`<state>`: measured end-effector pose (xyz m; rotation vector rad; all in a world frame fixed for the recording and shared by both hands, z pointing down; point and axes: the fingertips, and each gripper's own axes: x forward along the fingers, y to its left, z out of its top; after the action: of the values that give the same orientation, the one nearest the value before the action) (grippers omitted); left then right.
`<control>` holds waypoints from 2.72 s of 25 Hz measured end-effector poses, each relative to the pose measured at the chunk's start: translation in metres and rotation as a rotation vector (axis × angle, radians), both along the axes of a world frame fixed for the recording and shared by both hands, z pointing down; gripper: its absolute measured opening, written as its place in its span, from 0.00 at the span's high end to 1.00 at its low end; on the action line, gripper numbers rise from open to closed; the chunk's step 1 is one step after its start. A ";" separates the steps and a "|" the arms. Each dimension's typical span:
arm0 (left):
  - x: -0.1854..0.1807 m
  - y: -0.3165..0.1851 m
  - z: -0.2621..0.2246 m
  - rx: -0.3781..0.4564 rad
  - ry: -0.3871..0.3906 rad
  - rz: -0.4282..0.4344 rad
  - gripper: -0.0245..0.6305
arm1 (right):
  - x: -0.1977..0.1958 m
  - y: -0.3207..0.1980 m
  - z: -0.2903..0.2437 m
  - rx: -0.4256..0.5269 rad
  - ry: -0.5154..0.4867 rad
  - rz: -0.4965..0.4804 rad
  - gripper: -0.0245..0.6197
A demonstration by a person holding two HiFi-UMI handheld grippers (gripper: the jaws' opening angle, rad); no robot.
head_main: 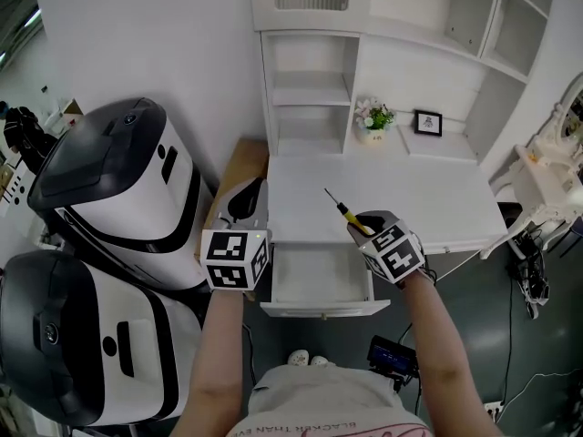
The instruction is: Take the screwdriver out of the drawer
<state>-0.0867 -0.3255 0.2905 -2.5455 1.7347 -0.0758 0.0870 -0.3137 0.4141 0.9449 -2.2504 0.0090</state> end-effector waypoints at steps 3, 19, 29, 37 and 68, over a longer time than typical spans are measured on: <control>0.001 0.001 -0.011 0.024 -0.001 0.001 0.96 | 0.002 -0.002 -0.022 0.051 -0.042 0.025 0.83; 0.001 0.006 -0.061 0.142 0.012 0.002 0.96 | 0.020 -0.003 -0.139 0.330 -0.265 0.148 0.83; -0.007 0.007 -0.087 0.213 0.021 -0.009 0.96 | 0.052 0.008 -0.205 0.501 -0.381 0.255 0.83; -0.011 0.008 -0.112 0.267 0.024 -0.009 0.96 | 0.072 0.016 -0.242 0.609 -0.398 0.312 0.83; -0.014 0.011 -0.143 0.323 0.037 -0.008 0.96 | 0.075 0.024 -0.260 0.654 -0.399 0.331 0.83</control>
<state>-0.1012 -0.3148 0.1471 -2.3187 1.6162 0.2335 0.1623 -0.2901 0.1539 1.7877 -2.4695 -0.4509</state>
